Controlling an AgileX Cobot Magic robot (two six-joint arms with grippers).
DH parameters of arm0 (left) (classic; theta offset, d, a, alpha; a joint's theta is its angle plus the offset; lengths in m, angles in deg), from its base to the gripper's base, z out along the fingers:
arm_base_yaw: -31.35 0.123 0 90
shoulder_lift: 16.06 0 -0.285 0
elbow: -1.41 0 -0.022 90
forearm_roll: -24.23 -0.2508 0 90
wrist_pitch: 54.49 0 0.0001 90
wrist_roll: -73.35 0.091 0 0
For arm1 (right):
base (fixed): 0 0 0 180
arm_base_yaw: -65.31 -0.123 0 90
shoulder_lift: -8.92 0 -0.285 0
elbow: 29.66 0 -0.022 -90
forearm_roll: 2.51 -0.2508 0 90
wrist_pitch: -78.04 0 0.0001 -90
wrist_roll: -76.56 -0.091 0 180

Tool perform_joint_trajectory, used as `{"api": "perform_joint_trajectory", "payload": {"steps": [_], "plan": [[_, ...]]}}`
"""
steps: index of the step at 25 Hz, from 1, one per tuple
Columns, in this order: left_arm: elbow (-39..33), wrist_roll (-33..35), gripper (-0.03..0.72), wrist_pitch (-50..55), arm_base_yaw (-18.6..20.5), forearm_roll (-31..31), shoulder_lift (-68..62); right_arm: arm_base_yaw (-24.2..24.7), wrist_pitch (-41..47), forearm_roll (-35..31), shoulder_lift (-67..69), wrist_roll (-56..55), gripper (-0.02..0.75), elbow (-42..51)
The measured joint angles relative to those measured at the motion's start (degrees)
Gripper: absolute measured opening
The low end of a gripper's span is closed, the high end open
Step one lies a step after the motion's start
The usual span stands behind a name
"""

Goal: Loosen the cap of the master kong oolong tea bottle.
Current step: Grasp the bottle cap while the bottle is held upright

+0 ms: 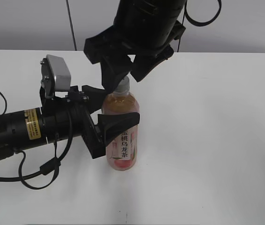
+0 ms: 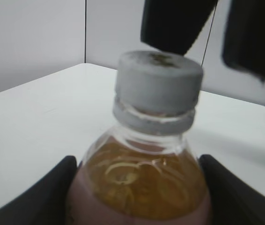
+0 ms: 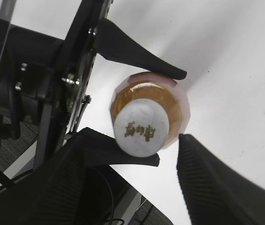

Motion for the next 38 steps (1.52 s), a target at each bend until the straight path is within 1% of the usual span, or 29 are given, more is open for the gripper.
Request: {"api": "perform_joint_trajectory", "payload": {"steps": [14,21,27,30,35,36,38], "plan": [[0.0,0.0,0.468,0.0,0.0,0.0,0.0,0.0,0.0,-0.7,0.2,1.4,0.470,-1.9],[0.0,0.0,0.468,0.0,0.0,0.0,0.0,0.0,0.0,-0.9,3.3,2.0,0.470,-2.2],[0.0,0.0,0.468,0.0,0.0,0.0,0.0,0.0,0.0,0.5,3.4,2.1,0.466,-2.2],[0.0,0.0,0.468,0.0,0.0,0.0,0.0,0.0,0.0,0.5,3.4,2.1,0.419,-2.2],[0.0,0.0,0.468,0.0,0.0,-0.1,0.0,0.0,0.1,1.0,3.4,2.1,0.293,-2.2],[0.0,0.0,0.468,0.0,0.0,-0.1,0.0,0.0,0.1,1.1,3.4,2.1,0.281,-2.2],[0.0,0.0,0.468,0.0,0.0,-0.1,0.0,0.0,0.1,1.1,3.4,2.6,0.281,-2.2]]}}
